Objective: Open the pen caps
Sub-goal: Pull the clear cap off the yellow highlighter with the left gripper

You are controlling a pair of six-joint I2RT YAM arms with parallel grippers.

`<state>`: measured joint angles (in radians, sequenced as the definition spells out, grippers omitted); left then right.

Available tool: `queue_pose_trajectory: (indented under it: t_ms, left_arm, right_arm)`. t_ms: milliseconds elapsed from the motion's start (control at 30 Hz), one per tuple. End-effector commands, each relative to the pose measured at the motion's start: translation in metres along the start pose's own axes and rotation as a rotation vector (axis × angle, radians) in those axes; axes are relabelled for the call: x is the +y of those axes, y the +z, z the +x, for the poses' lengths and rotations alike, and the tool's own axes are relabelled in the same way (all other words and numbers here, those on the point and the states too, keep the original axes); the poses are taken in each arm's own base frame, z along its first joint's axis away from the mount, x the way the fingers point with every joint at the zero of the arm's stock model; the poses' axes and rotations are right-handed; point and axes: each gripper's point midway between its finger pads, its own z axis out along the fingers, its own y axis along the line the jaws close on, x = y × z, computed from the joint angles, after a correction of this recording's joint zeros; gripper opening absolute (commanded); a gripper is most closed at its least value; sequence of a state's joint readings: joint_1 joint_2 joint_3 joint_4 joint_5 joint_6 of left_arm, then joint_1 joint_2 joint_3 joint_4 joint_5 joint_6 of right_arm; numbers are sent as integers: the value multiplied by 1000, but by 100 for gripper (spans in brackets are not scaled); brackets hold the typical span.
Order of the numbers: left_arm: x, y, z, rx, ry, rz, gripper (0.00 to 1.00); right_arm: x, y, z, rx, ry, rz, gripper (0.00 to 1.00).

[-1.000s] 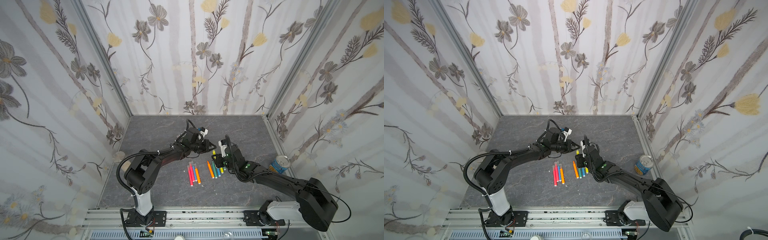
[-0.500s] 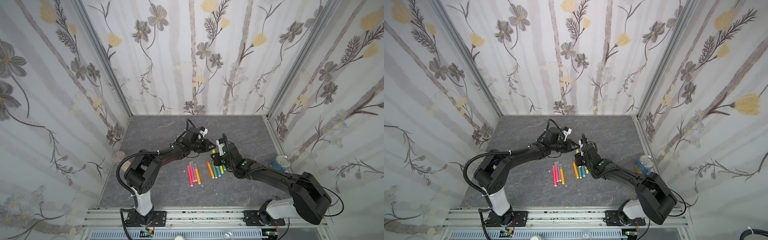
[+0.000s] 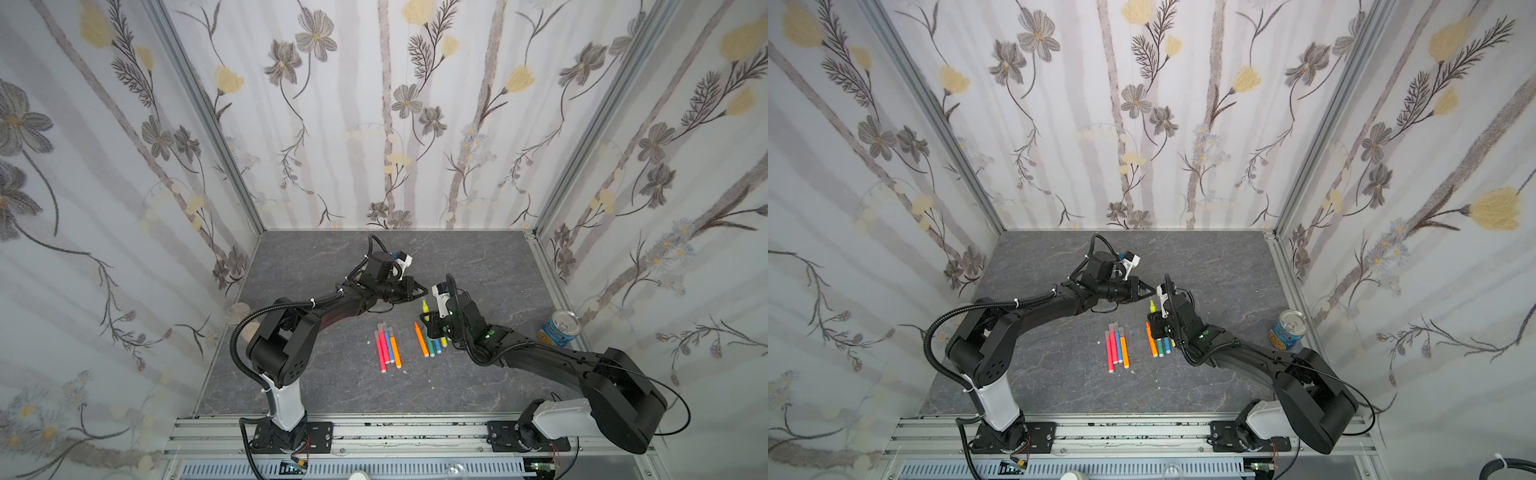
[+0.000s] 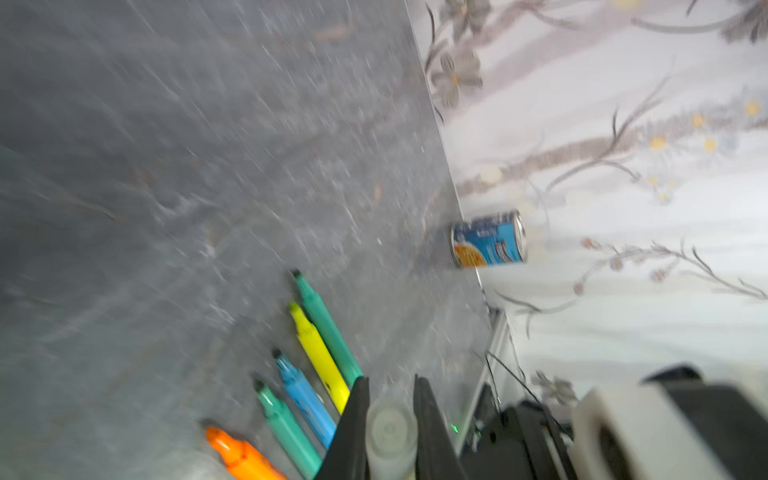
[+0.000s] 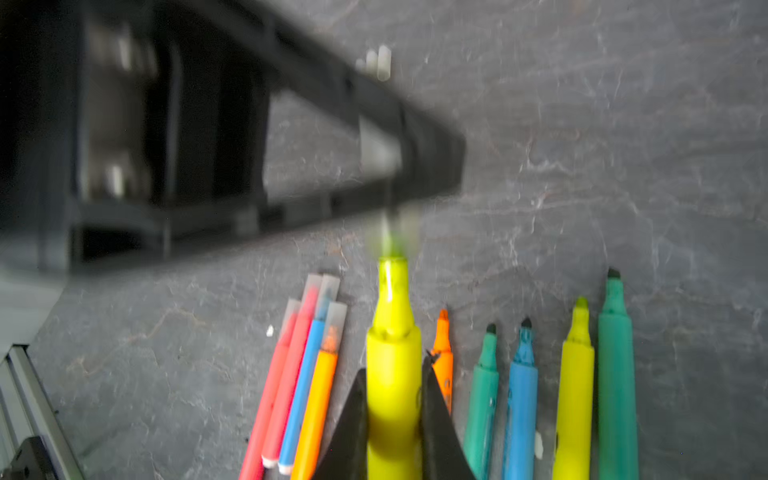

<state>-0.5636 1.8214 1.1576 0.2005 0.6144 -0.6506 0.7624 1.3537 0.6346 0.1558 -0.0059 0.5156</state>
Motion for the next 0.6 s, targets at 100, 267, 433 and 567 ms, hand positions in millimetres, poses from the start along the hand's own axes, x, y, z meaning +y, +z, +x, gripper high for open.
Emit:
queue_pose_trajectory:
  t_ms: [100, 267, 433, 567]
  left_arm:
    - [17, -5, -18, -75, 29, -76, 0]
    - [23, -15, -28, -99, 30, -98, 0]
    - [43, -38, -42, -145, 10, -132, 0]
    - [64, -59, -48, -177, -20, -159, 0]
  right_arm:
    - [6, 1, 22, 39, 5, -9, 0]
    - [15, 0, 34, 46, 1, -28, 0]
    - [21, 0, 41, 50, 7, -41, 0]
    - [24, 7, 48, 72, 6, -39, 0]
